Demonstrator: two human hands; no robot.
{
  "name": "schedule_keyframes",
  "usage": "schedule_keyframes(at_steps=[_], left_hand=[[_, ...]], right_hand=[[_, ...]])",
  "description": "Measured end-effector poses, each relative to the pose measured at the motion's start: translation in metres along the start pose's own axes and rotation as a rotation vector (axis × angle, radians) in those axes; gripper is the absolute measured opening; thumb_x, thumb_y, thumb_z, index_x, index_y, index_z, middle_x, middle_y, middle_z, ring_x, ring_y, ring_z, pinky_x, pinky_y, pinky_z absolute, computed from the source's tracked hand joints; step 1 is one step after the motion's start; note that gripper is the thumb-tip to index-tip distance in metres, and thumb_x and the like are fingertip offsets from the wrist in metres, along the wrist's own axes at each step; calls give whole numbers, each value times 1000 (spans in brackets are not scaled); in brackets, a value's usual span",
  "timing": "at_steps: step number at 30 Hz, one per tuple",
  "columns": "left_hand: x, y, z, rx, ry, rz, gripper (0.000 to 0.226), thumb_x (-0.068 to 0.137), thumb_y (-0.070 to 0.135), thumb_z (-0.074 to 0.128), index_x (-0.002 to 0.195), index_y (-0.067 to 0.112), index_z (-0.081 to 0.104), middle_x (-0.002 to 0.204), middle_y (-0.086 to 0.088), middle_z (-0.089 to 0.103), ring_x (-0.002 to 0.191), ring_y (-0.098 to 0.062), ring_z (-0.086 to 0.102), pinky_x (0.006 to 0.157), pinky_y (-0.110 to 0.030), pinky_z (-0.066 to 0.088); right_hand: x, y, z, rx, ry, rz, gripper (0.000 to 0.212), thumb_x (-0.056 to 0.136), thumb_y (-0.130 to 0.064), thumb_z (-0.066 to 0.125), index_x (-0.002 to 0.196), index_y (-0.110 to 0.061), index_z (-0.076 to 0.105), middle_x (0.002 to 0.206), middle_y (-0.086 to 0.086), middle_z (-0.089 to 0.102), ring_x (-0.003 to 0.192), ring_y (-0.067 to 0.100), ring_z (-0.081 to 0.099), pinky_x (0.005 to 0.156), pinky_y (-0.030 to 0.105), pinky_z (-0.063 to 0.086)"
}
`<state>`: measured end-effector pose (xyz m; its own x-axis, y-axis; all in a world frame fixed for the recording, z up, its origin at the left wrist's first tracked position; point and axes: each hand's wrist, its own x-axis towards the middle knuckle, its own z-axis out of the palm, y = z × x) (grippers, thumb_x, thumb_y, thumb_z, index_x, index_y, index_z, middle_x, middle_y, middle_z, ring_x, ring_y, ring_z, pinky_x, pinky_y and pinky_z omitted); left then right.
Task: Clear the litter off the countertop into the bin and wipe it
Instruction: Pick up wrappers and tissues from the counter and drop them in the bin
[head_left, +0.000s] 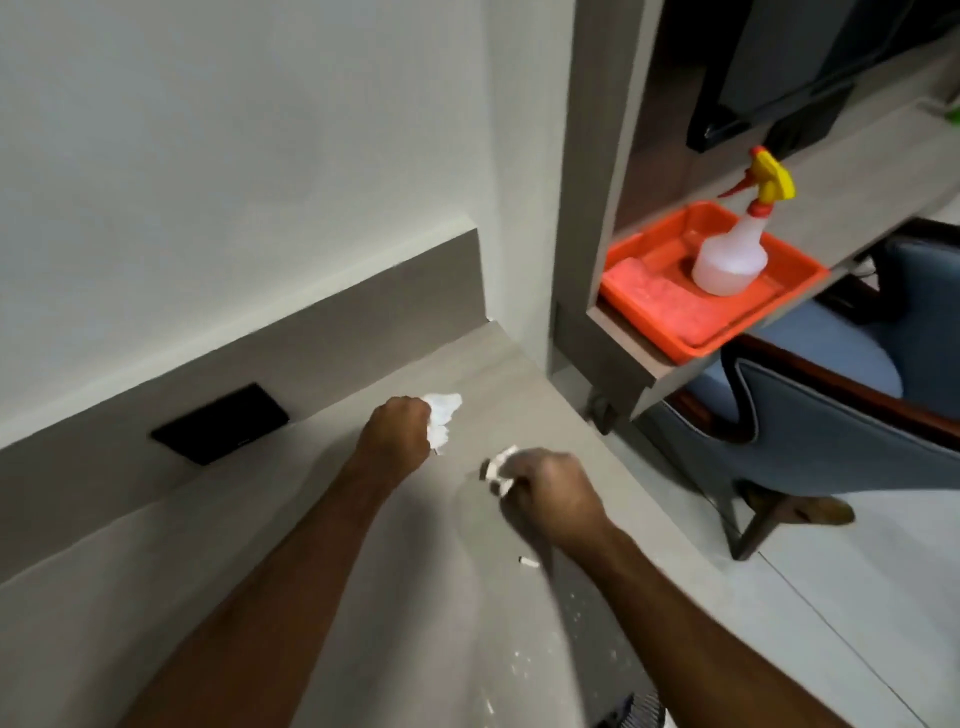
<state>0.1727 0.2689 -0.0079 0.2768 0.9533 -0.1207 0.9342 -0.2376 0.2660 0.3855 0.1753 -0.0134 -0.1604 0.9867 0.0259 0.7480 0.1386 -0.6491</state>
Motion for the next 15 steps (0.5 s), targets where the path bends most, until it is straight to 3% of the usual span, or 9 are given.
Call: schedule_keyframes(at_steps=[3,6,7,10,12,15], left_hand=[[-45,44,-5,75,244,8,43,77,36,36,89,19,74,96,-6,75,79,-31,70,67,-34,55],[-124,117,-4,-86,488,138,26,84,23,51,94,17,74,87,-5,74,72,-29,69,66,-35,52],[-151,148,2,-177,483,155,27,83,23,56,103,18,73,86,-1,74,71,-24,68,69,-33,50],[-219,229,52,-465,261,89,57,70,32,62,127,31,60,86,17,73,64,-5,64,68,-19,51],[-253,266,104,-430,145,202,47,70,29,63,116,26,72,85,14,74,66,-8,67,70,-18,51],[-271,284,192,-331,73,228,30,73,26,63,100,26,76,92,7,74,78,-16,69,73,-23,52]], right_hand=[[-42,23,-44,134,293,76,30,71,6,69,87,-18,77,95,0,77,85,11,68,86,10,47],[-116,40,-85,314,546,253,23,82,4,71,92,-15,74,94,-1,74,75,9,71,70,20,57],[-143,50,-92,384,591,325,21,84,4,69,92,-15,73,93,-2,74,72,10,70,66,19,57],[-213,92,-89,520,692,556,25,85,7,66,84,-18,71,90,-2,75,61,17,68,56,23,57],[-248,127,-64,567,696,666,28,84,7,66,81,-20,71,90,-2,76,60,20,68,55,30,59],[-289,182,-6,566,598,850,32,85,5,66,80,-25,71,83,9,76,58,12,70,61,26,59]])
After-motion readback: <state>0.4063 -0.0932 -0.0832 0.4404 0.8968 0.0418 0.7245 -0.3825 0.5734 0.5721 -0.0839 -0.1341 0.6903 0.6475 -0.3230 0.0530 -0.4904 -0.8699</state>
